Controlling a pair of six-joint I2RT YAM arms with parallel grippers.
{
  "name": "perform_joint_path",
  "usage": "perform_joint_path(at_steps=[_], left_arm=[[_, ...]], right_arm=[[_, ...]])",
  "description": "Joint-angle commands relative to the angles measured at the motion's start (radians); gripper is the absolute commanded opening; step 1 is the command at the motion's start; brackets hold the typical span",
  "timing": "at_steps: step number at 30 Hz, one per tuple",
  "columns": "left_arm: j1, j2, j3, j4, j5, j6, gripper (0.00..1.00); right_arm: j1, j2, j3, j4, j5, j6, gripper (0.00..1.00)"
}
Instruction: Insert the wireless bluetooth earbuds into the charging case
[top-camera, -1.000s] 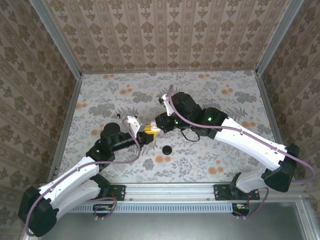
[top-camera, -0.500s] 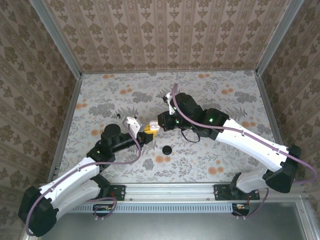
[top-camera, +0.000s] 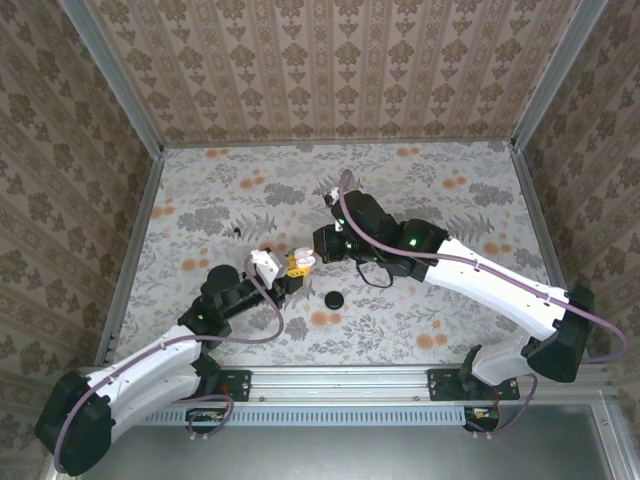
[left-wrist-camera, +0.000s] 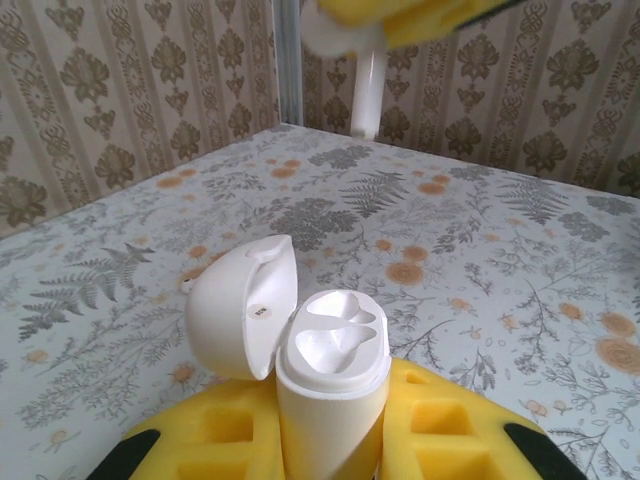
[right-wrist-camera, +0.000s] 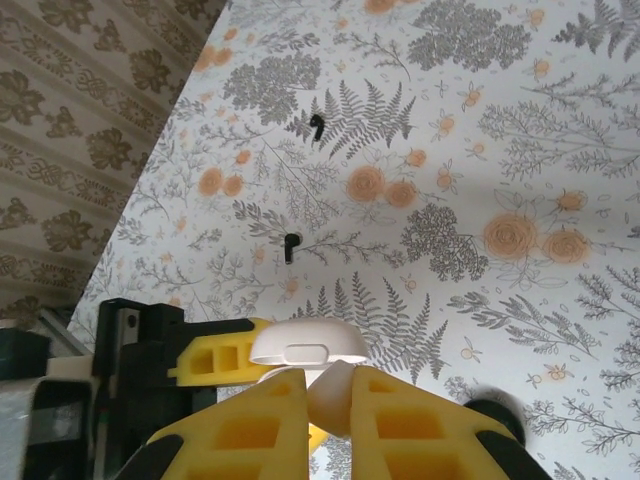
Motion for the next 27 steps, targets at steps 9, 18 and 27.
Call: perform_joint_path(at_steps=[9, 18, 27], left_arm=[[-0.007, -0.026, -0.005, 0.087, -0.035, 0.056, 0.0], [-0.007, -0.028, 0.003, 0.076, -0.039, 0.057, 0.0], [-0.007, -0.027, 0.008, 0.063, -0.035, 0.06, 0.0]], right_arm=[[0.023, 0.031, -0.018, 0.036, 0.017, 0.042, 0.13], [0.034, 0.043, -0.012, 0.033, 0.022, 0.043, 0.13], [0.041, 0.049, -0.001, 0.038, 0.022, 0.045, 0.13]])
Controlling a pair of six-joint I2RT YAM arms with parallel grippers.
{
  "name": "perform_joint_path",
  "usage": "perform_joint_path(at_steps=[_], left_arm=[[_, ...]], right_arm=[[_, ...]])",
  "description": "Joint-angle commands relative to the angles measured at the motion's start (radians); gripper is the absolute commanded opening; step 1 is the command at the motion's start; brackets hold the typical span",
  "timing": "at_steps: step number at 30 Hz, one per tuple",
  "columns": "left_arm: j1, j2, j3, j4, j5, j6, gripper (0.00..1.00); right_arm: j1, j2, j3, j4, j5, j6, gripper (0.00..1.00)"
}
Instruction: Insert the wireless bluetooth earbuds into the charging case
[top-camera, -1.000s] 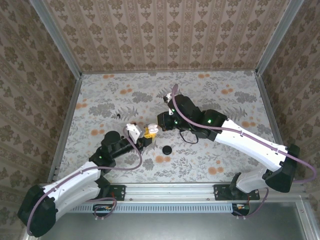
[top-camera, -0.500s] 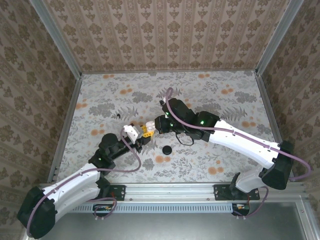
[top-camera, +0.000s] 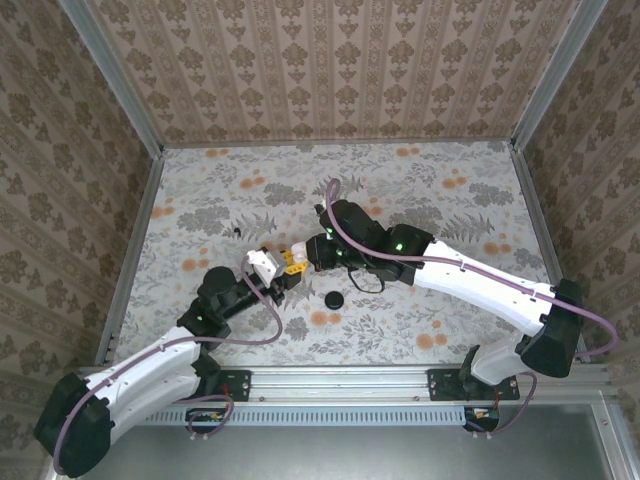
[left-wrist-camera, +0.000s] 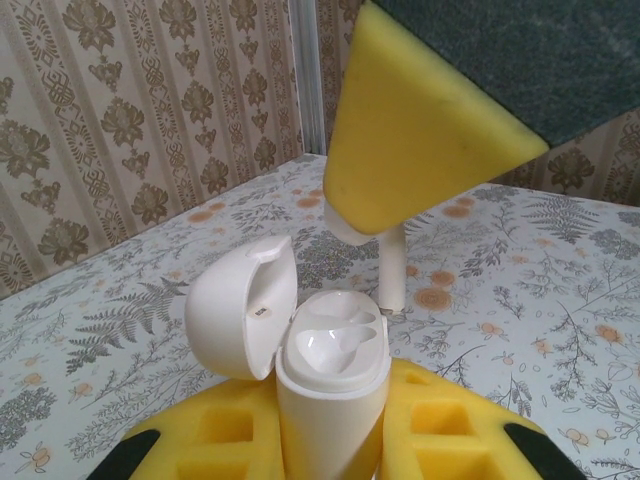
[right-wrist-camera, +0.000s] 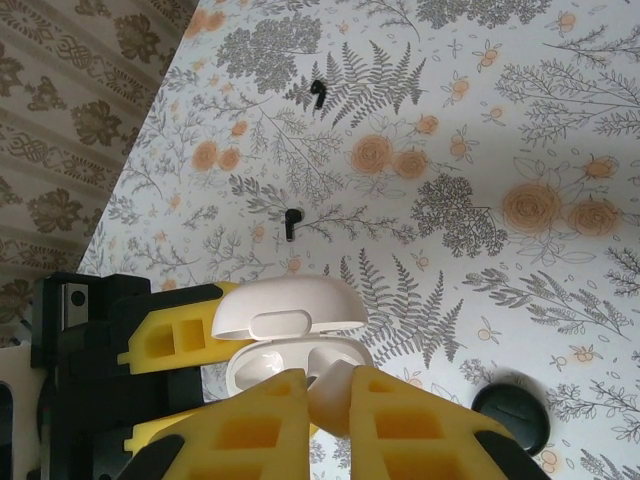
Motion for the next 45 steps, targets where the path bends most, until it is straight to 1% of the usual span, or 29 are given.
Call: perform_joint_path(at_steps=[1, 14, 35, 45], left_arm=[[-0.007, -0.017, 0.011, 0.017, -0.002, 0.022, 0.0], [-0.012, -0.014, 0.012, 0.006, -0.01, 0.023, 0.0], [-0.015, -0.014, 0.014, 0.003, -0.023, 0.028, 0.0], [-0.015, -0.013, 0.017, 0.002, -0.022, 0.027, 0.0]], right_arm=[[0.008, 0.01, 0.018, 0.019, 0.023, 0.014, 0.13], [0.01, 0.011, 0.046, 0.011, 0.045, 0.005, 0.13], [0.023, 0.058, 0.051, 0.004, 0.021, 0.021, 0.13], [0.027, 0.066, 0.069, -0.06, 0.011, 0.027, 0.13]])
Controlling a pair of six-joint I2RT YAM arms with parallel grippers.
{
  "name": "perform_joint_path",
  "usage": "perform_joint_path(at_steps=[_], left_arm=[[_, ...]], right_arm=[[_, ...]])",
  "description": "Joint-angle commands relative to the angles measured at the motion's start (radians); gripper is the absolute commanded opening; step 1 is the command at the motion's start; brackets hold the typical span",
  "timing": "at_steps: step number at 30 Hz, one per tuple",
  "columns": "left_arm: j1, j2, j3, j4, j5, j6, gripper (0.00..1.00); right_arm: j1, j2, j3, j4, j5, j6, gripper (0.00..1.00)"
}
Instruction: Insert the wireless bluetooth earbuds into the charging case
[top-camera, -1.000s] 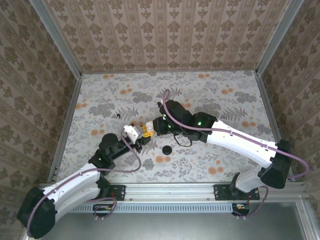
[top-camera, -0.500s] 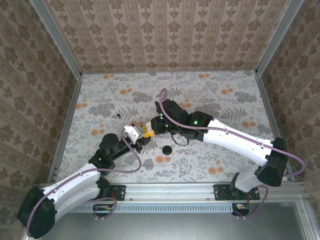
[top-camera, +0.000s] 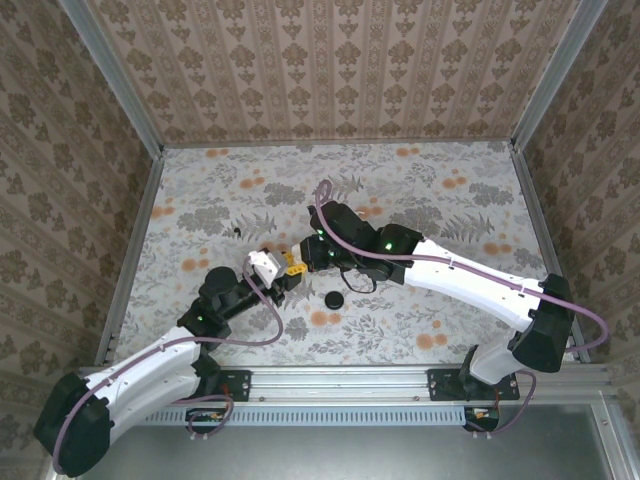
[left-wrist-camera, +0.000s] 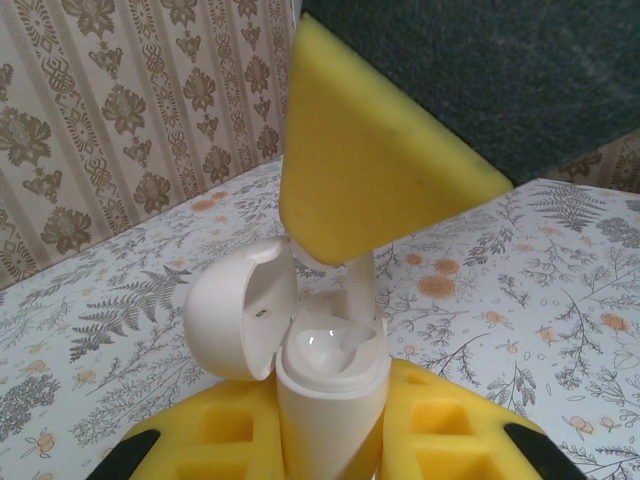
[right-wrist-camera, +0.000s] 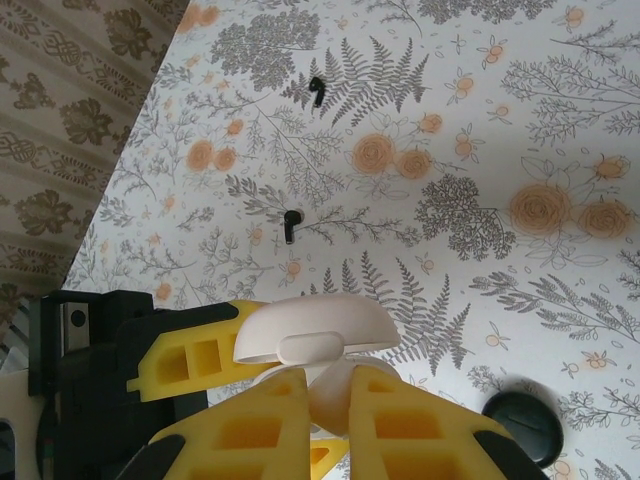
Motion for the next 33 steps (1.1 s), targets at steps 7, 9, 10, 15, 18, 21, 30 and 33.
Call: perform_joint_path(at_steps=[7, 9, 10, 15, 18, 21, 30, 33], left_arm=[[-0.008, -0.009, 0.023, 0.025, 0.009, 0.013, 0.0], [-0.008, -0.011, 0.024, 0.024, 0.011, 0.01, 0.0], [-0.008, -0.012, 0.024, 0.024, 0.012, 0.01, 0.0], [-0.009, -0.018, 0.022, 0.022, 0.011, 0.009, 0.0], [-0.008, -0.018, 0.023, 0.022, 0.011, 0.009, 0.0], [-0.009, -0.017, 0.022, 0.022, 0.011, 0.01, 0.0], [-0.008, -0.017, 0.023, 0.022, 0.012, 0.009, 0.0], [-0.009, -0.017, 0.022, 0.02, 0.015, 0.007, 0.0]], right_arm=[[0.007, 0.051, 0.051, -0.089, -0.008, 0.026, 0.15], [0.006, 0.057, 0.062, -0.094, -0.002, 0.025, 0.16], [0.006, 0.059, 0.064, -0.096, 0.001, 0.025, 0.16], [0.006, 0.057, 0.068, -0.104, 0.01, 0.025, 0.21], [0.006, 0.054, 0.069, -0.1, 0.008, 0.026, 0.27], [0.005, 0.048, 0.073, -0.096, 0.011, 0.025, 0.33], [-0.002, 0.022, 0.09, -0.1, 0.015, 0.021, 0.4], [-0.012, -0.008, 0.083, -0.095, 0.013, 0.017, 0.41]])
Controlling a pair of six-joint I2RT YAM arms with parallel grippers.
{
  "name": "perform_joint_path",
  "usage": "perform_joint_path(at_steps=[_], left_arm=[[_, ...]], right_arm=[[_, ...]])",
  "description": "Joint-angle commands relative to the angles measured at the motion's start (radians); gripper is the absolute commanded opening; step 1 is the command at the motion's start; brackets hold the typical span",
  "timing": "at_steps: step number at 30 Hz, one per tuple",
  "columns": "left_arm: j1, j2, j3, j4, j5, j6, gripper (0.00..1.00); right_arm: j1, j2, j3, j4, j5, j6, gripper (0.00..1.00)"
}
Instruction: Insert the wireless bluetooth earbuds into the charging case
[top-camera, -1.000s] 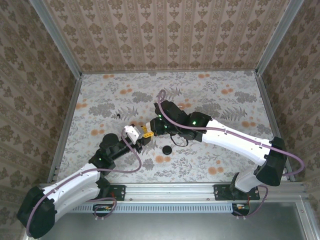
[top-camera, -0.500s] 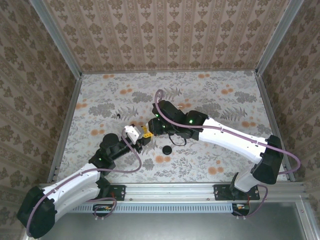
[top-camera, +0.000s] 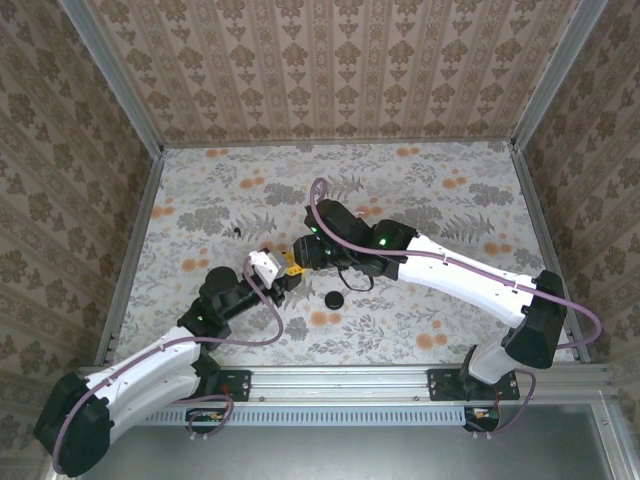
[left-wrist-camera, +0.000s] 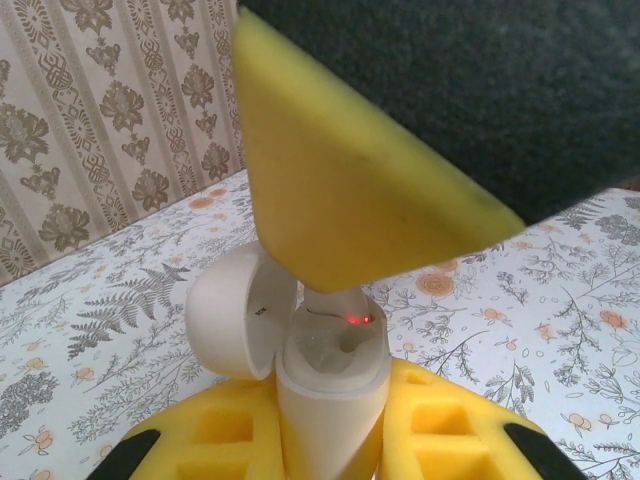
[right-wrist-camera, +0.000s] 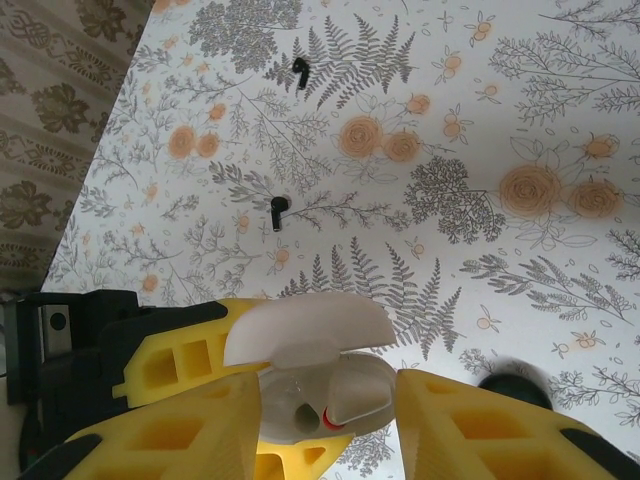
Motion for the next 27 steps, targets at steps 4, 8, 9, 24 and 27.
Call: perform_joint_path(at_steps=[4, 8, 9, 24, 27], left_arm=[[-0.007, -0.019, 0.026, 0.017, 0.017, 0.0, 0.0], [-0.007, -0.026, 0.025, 0.001, 0.014, -0.008, 0.0], [-0.007, -0.029, 0.026, -0.004, 0.015, -0.01, 0.0], [0.007, 0.026, 0.031, -0.009, 0.028, -0.074, 0.0], [0.011, 0.065, 0.038, 0.021, 0.05, -0.104, 0.0]], right_arm=[[-0.046, -0.104, -0.005, -0.009, 0.007, -0.015, 0.42], [-0.117, -0.142, -0.032, -0.033, -0.006, -0.033, 0.43], [-0.131, -0.143, -0.035, -0.04, -0.009, -0.038, 0.43], [-0.36, 0.08, 0.04, -0.123, -0.061, -0.238, 0.43], [-0.383, 0.191, 0.103, -0.127, -0.064, -0.3, 0.42]])
